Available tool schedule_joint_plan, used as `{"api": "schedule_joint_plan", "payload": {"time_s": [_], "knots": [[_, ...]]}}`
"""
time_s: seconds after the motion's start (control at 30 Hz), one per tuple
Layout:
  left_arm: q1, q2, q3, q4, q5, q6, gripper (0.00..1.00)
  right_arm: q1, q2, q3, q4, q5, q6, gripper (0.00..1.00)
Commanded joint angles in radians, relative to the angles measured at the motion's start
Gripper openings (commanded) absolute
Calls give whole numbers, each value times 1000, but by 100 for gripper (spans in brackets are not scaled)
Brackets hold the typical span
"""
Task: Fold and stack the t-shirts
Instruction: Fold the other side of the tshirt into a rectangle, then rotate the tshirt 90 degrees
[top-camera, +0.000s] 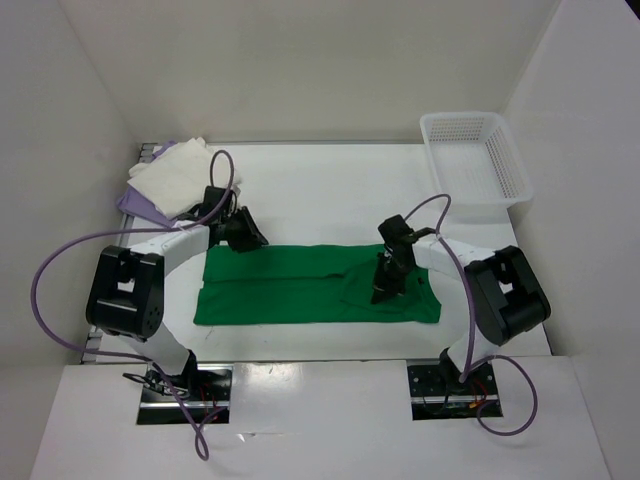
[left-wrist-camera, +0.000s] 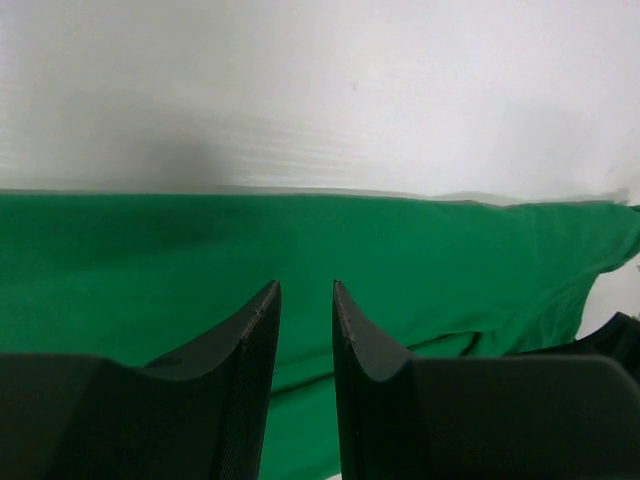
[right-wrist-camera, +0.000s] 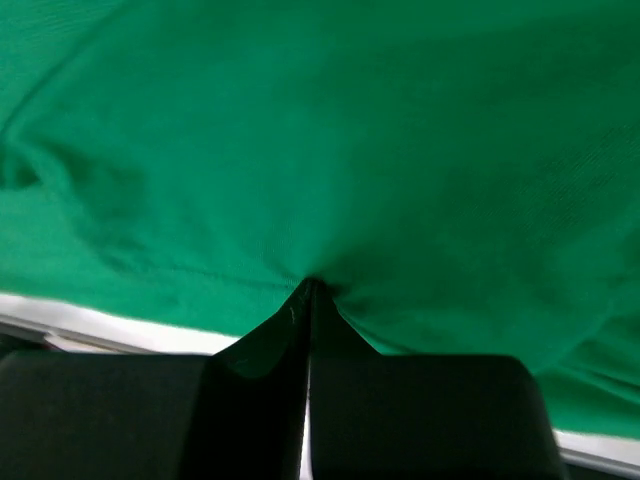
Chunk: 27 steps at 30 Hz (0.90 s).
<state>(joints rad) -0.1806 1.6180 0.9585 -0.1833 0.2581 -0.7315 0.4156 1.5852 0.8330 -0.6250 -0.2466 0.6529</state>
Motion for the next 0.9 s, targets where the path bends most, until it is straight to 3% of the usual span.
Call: {"api": "schedule_joint_plan", "payload": {"time_s": [0.0, 0.2, 0.33, 0.37, 0.43, 0.6, 0.87], "knots": [[0, 40, -47, 36, 39, 12, 34, -3, -33, -41, 159, 38, 142, 0], [58, 31, -127, 73, 44, -39, 34, -3, -66, 15, 107, 116, 104, 1], [144, 31, -178, 51, 44, -29, 34, -69, -120, 118, 67, 162, 50, 18], [191, 31, -194, 51, 59, -38, 34, -86, -120, 118, 102, 176, 50, 18], [225, 31, -218, 62, 87, -51, 34, -116, -74, 136, 136, 188, 27, 18], [266, -24, -218, 30, 69, -62, 34, -141, 114, 193, 254, 248, 36, 1], [282, -151, -104, -45, 141, -56, 35, -141, 441, 455, 278, 224, 54, 0]]}}
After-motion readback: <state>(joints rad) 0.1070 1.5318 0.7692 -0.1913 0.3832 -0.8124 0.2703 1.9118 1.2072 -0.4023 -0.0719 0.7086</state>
